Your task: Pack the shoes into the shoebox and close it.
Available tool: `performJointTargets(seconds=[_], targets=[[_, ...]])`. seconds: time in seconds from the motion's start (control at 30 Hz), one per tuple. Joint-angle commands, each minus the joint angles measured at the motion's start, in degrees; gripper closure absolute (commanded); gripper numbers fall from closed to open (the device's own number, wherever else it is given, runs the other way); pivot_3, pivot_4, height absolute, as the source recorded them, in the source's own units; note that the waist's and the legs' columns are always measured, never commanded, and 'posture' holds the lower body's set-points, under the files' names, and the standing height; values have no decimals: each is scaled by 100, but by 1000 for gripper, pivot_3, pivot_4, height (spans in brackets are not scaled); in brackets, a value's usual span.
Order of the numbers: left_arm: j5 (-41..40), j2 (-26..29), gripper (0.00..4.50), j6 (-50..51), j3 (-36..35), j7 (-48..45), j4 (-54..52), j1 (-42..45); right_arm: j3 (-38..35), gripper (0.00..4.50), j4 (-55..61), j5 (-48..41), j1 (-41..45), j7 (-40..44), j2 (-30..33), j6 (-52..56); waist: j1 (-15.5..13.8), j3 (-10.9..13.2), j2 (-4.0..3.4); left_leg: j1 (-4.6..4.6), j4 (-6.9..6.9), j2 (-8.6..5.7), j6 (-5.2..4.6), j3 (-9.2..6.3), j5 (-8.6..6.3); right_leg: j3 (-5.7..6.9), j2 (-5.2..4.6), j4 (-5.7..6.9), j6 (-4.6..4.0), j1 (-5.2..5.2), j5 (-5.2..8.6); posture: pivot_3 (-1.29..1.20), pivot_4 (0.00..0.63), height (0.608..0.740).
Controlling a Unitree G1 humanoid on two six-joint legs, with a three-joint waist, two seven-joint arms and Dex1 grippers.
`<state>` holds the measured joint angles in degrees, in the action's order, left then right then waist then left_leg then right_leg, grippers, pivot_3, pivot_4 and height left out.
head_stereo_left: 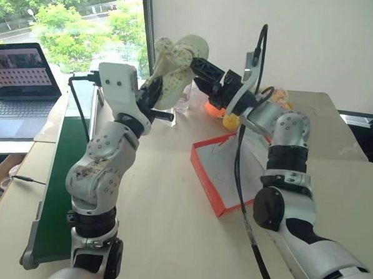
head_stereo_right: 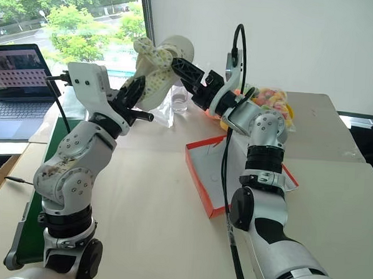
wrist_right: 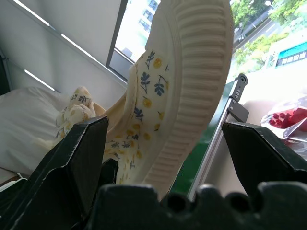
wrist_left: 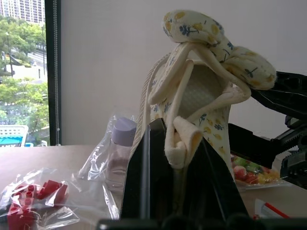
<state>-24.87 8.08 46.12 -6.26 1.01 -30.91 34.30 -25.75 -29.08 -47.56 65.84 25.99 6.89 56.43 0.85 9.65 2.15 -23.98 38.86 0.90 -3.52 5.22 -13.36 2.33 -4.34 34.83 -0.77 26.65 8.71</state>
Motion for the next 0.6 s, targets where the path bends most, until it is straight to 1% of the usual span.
performJointTargets(seconds=[0.03, 0.1, 0.17, 0.2, 0.27, 0.3, 0.43, 0.5, 0.6], targets=[[-55, -19, 4476, 19, 180, -78, -269, 90, -64, 0, -36, -120, 317, 89, 66, -294, 0, 0, 0, 0, 1, 0, 0, 0, 0, 0, 1, -1, 0, 0, 0, 0, 150, 740], [-116, -72, 4476, 97, 254, -117, -233, -28, -59, 0, -83, -124, 344, 93, 44, -381, 0, 0, 0, 1, 1, 0, 0, -1, 0, 0, 2, -1, 1, 0, 0, 0, 150, 740], [-125, -81, 4500, 124, 299, -149, -217, -75, -67, 528, -119, -145, 358, 87, 19, -444, -1, 0, 0, 2, 1, 1, 0, -1, 0, 0, 2, 0, 1, 0, 0, 0, 150, 740], [-121, -84, 4500, 126, 301, -158, -213, -76, -59, 680, -118, -159, 355, 109, 13, -455, -1, 0, 0, 1, 1, 1, 0, -1, 0, 0, 2, 0, 1, 0, 0, 0, 150, 740], [-136, -92, 4500, 135, 287, -184, -195, -67, -21, 1366, -99, -172, 345, 155, 8, -470, -1, 0, 0, 1, 2, 0, 0, 0, 1, 0, 2, 0, 1, 0, 0, 0, 150, 740], [-135, -86, 4500, 141, 282, -195, -181, -58, -27, 1610, -101, -186, 347, 147, 3, -479, -4, 0, 0, 1, 1, 0, 0, -1, 1, -1, 2, 0, 1, 0, 0, 0, 150, 740], [-233, -41, 4500, 225, 205, -308, -109, -14, -61, 3077, -76, -223, 338, 93, 29, -484, -4, 0, 0, 0, 1, 0, 0, -1, 0, 0, 1, 2, 1, -1, 0, 0, 150, 740], [-289, 57, 4500, 295, 156, -382, -128, -6, -43, 3618, -60, -201, 324, 100, 57, -481, -3, 0, 0, 0, 1, 0, -1, -1, 1, 0, 1, 2, 1, -1, 0, 0, 150, 740], [-492, 164, 4500, 408, -25, -474, -158, 11, 0, 3778, -56, -133, 303, 105, 116, -510, -2, 0, 0, 0, 1, 1, 0, -1, 1, 0, 2, 3, 1, 0, 0, 0, 150, 740]])
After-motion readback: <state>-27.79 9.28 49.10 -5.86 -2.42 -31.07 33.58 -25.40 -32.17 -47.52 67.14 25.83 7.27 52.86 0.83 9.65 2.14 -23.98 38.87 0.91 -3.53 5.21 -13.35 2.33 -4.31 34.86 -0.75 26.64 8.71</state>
